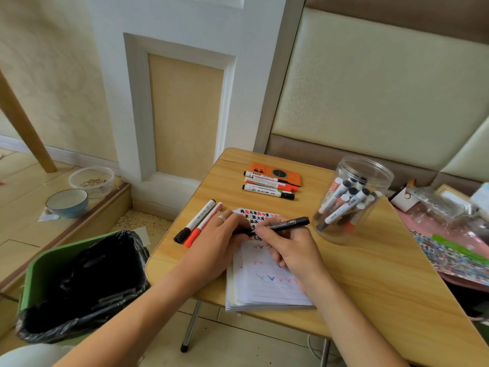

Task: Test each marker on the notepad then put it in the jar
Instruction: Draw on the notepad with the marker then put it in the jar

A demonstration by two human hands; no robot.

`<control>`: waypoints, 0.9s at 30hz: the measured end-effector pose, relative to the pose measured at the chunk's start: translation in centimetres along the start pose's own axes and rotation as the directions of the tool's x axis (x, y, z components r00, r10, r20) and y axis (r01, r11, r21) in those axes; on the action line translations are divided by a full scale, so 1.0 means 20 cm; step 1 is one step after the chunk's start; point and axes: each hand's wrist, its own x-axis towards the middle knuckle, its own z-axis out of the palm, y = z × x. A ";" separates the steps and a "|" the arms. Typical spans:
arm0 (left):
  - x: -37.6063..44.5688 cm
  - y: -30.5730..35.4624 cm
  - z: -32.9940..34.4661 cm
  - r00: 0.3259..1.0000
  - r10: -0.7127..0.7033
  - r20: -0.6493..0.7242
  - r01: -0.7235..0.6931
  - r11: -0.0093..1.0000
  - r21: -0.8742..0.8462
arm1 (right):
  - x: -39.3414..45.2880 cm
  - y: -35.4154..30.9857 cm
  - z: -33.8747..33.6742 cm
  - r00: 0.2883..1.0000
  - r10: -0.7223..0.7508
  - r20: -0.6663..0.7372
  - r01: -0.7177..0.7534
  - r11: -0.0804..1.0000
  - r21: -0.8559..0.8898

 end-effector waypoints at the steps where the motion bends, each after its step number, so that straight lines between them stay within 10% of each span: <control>1: 0.00 0.00 0.00 1.000 0.003 0.004 -0.003 1.000 0.005 | 0.00 0.00 0.00 1.000 0.005 0.007 -0.005 1.000 -0.008; 13: -0.01 0.01 0.00 0.997 0.075 -0.028 -0.074 0.997 0.032 | 0.01 -0.01 -0.05 0.972 0.172 -0.158 -0.087 0.896 0.436; 27: 0.01 -0.02 -0.03 0.995 0.100 0.023 -0.097 0.988 -0.122 | -0.02 0.01 -0.04 0.987 -0.003 0.159 -0.004 0.999 0.043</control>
